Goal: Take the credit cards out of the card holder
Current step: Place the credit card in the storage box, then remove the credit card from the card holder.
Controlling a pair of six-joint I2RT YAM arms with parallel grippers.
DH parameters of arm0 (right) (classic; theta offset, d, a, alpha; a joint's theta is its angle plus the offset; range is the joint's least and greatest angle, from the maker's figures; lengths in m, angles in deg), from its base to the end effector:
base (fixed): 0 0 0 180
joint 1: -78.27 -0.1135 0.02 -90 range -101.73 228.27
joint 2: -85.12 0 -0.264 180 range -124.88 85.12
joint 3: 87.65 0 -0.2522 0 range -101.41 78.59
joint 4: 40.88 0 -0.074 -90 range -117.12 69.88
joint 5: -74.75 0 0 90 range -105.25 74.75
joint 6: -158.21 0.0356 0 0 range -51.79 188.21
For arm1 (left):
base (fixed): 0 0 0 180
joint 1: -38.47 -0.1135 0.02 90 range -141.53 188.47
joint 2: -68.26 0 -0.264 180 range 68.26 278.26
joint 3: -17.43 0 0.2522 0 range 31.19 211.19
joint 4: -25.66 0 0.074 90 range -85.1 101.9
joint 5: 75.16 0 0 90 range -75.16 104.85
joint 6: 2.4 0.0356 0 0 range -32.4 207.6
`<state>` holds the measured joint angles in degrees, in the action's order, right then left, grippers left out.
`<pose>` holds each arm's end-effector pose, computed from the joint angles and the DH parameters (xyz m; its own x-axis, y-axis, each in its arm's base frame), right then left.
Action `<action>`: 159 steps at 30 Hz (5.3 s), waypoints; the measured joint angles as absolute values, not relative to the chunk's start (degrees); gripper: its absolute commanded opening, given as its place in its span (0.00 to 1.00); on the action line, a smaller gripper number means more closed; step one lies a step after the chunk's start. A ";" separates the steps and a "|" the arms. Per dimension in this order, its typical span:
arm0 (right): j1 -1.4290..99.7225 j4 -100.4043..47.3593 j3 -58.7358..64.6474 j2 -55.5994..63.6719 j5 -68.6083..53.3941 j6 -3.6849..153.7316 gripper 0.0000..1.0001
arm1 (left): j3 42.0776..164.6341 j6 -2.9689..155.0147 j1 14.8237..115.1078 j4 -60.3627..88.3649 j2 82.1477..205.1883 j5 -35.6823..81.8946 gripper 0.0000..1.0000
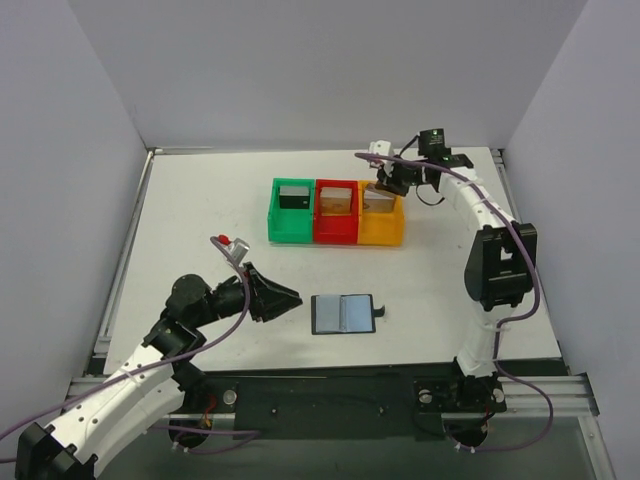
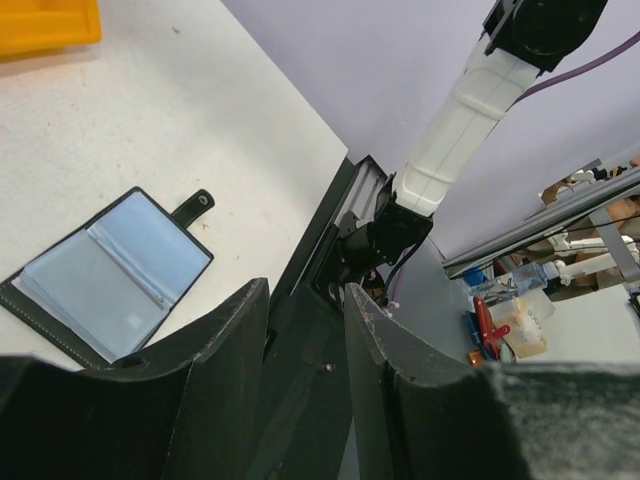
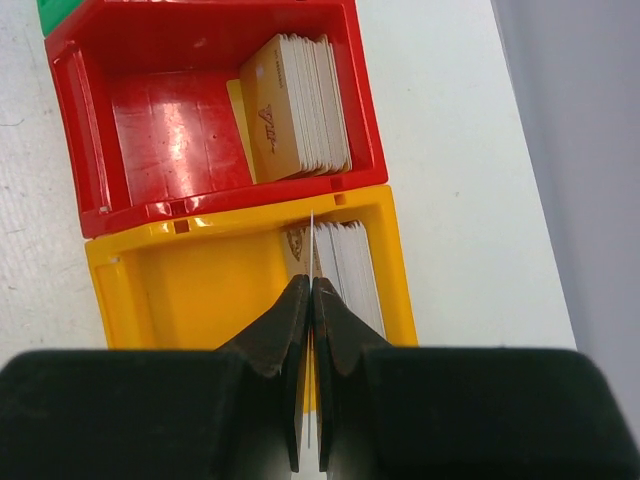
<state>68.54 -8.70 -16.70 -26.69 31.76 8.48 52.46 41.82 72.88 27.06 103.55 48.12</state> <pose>0.4397 0.1018 0.2902 0.3254 -0.5417 -0.7750 -0.8435 0.2041 -0.4968 0.1213 -0.1068 0.2669 -0.6515 -0.2799 -0.7051 0.6569 0.2567 -0.7089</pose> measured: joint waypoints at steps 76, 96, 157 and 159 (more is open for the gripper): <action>64.30 -11.41 -18.01 -39.30 18.51 0.86 0.00 | 51.24 41.71 72.88 26.27 107.72 47.60 0.46; 63.97 -18.69 -16.04 -39.28 14.44 5.64 0.15 | 51.24 41.47 72.88 26.36 108.07 47.64 0.46; 49.52 -39.13 -7.06 -14.65 -11.11 35.26 0.92 | 50.69 41.10 72.88 23.73 108.29 41.57 0.58; 45.13 -36.46 -6.44 -11.89 -13.18 40.57 1.00 | 50.74 40.69 72.88 21.44 108.16 38.66 0.66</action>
<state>45.13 -36.46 -6.44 -11.89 -13.18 40.57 50.74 40.69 72.88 21.44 108.16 38.66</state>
